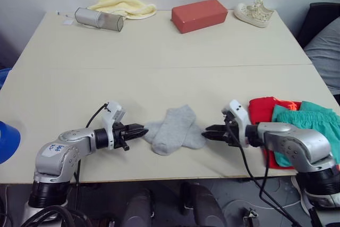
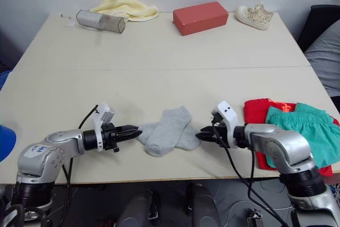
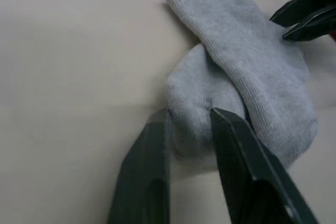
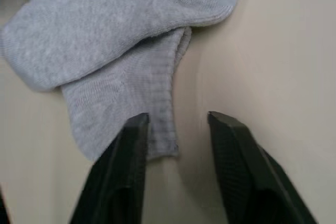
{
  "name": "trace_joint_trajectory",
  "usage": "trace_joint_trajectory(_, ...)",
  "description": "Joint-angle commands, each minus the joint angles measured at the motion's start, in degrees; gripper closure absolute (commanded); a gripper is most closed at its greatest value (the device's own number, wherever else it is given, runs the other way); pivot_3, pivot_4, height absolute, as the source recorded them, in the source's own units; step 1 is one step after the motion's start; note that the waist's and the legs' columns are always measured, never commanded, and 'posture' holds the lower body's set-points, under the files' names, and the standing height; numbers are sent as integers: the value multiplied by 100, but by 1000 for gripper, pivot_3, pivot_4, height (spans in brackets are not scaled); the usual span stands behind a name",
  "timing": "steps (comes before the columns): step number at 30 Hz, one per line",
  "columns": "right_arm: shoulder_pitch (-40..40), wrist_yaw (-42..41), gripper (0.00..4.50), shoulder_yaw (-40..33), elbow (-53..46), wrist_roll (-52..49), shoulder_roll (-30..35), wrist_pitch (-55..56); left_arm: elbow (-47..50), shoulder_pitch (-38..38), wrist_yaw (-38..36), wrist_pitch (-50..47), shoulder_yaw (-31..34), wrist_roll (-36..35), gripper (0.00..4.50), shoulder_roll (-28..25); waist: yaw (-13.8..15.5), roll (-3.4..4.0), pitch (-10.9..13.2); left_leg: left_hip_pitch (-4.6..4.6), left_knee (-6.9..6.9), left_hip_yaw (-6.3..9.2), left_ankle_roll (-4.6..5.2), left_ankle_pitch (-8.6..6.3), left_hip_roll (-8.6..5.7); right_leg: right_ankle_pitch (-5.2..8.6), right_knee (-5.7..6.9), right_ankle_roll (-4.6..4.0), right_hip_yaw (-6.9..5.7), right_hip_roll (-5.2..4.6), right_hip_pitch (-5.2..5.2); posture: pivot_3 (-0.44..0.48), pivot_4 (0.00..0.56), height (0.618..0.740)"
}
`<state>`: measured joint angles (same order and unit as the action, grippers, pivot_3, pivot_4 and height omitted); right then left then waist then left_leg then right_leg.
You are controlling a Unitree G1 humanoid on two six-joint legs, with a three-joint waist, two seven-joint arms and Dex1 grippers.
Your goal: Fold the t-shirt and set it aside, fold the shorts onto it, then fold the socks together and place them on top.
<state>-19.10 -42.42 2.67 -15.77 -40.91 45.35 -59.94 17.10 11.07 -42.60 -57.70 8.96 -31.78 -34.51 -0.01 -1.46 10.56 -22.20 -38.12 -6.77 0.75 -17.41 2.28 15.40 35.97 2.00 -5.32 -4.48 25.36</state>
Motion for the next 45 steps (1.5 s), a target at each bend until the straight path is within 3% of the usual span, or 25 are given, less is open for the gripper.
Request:
trace_joint_trajectory(1,-190,-715,1457,-409,-217,-373,398,-20,132,-94,-249,-550,439,-486,1899,-487,0,0,0,1,0,0,1,0,0,0,0,0,0,0,0,0,150,740)
trace_joint_trajectory(3,-645,-1051,784,-376,-70,-506,527,-143,268,-285,-467,-1317,515,-851,1291,-1039,-34,6,4,2,0,-1,1,-1,2,-3,-2,-6,0,2,1,0,150,740)
trace_joint_trajectory(5,-1291,-869,44,-73,230,-348,394,-477,517,-434,-525,-1848,522,-1253,631,-1226,-147,5,10,5,0,-9,-1,1,10,-5,-1,-13,3,6,4,0,150,740)
trace_joint_trajectory(7,-1711,-779,0,210,501,-158,201,-585,630,-389,-384,-2117,534,-1556,24,-1022,-146,12,10,9,3,-7,-3,7,9,-5,-1,-15,4,3,4,0,150,740)
trace_joint_trajectory(17,-3116,-764,0,1401,1826,972,-801,-278,1041,-150,1354,-2177,18,-1273,24,619,47,13,9,-1,2,0,-20,26,-12,-14,-2,-5,3,-16,3,0,150,740)
trace_joint_trajectory(32,-3665,-905,0,1952,3365,2269,-1541,287,1153,-137,1957,-2243,-826,-1025,24,721,111,20,4,2,0,0,25,48,-45,-60,-7,6,6,-48,-6,0,150,740)
trace_joint_trajectory(36,-3645,-1060,0,1959,3516,2386,-1630,345,1130,-95,2050,-2176,-894,-949,939,808,116,23,3,2,1,0,24,46,-59,-72,-15,21,5,-63,-11,0,150,740)
trace_joint_trajectory(37,-3638,-1085,176,1959,3527,2416,-1640,355,1126,-82,2060,-2180,-913,-935,1231,817,116,23,3,3,1,0,24,46,-61,-75,-18,23,5,-65,-14,0,150,740)
trace_joint_trajectory(41,-3530,-1150,1265,1898,3420,2466,-1669,389,1076,59,2167,-2226,-1014,-846,2504,916,117,23,3,1,3,0,26,43,-62,-85,-35,28,3,-67,-20,0,150,740)
trace_joint_trajectory(45,-3452,-1231,2715,1808,3214,2447,-1631,346,1113,103,2146,-2304,-960,-911,3802,975,112,23,3,-4,7,0,32,38,-61,-85,-44,28,0,-68,-19,0,150,740)
